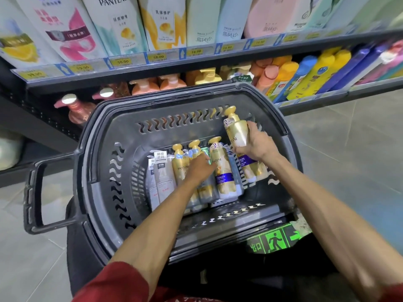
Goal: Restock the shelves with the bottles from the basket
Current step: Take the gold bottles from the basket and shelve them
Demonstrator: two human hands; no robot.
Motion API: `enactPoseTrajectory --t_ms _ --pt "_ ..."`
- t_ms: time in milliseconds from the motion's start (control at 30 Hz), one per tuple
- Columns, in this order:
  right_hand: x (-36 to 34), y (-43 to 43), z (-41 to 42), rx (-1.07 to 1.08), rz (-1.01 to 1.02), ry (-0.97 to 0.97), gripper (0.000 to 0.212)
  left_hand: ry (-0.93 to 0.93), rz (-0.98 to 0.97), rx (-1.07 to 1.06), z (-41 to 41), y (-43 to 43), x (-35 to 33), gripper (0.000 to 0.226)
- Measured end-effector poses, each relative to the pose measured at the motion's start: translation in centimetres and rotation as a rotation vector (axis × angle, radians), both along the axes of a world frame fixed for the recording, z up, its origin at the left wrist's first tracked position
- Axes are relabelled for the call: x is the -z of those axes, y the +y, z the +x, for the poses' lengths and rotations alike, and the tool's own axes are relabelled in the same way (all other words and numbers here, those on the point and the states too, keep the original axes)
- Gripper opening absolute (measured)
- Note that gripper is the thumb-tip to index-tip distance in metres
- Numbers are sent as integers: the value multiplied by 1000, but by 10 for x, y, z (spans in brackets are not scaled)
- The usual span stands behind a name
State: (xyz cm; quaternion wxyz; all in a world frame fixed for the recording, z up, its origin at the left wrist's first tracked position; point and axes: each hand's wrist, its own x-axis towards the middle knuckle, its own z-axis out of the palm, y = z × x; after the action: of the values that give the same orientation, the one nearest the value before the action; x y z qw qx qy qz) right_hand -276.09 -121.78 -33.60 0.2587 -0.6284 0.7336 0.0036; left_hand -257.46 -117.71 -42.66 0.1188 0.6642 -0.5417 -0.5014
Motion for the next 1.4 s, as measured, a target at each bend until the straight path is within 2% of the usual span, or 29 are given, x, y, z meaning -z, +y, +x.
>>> enactPoseTrajectory --t_ms 100,267,400,633,767,867,967,1100,1233,1300,1400 --pt "-19 5 -5 -33 -54 20 94 26 34 -22 -15 -4 2 37" --pt "-44 12 -16 -20 -152 -88 96 15 71 -13 -32 -7 7 41" --pt "-62 10 -22 -39 -198 -109 97 1 106 -105 -37 -12 13 47" --pt "-77 8 -29 -30 -257 -125 95 -167 99 -68 -56 -17 15 48" --pt "-77 10 -34 -13 -274 -157 95 -395 -32 83 -68 -14 18 44" --pt "-76 13 -37 -2 -270 -187 97 -464 -64 78 -74 -16 24 46" --pt "-73 13 -39 -1 -275 -202 97 -415 -43 14 -74 -23 30 50" --pt "-73 14 -44 27 -301 -228 95 -310 14 -33 -76 -25 39 66" --pt "-73 15 -48 26 -331 -261 90 -166 108 -41 -74 -38 42 69" --pt "-73 14 -50 35 -332 -280 90 -170 157 -14 -74 -43 40 74" --pt "-74 12 -52 53 -304 -296 89 -154 188 5 -77 -46 42 64"
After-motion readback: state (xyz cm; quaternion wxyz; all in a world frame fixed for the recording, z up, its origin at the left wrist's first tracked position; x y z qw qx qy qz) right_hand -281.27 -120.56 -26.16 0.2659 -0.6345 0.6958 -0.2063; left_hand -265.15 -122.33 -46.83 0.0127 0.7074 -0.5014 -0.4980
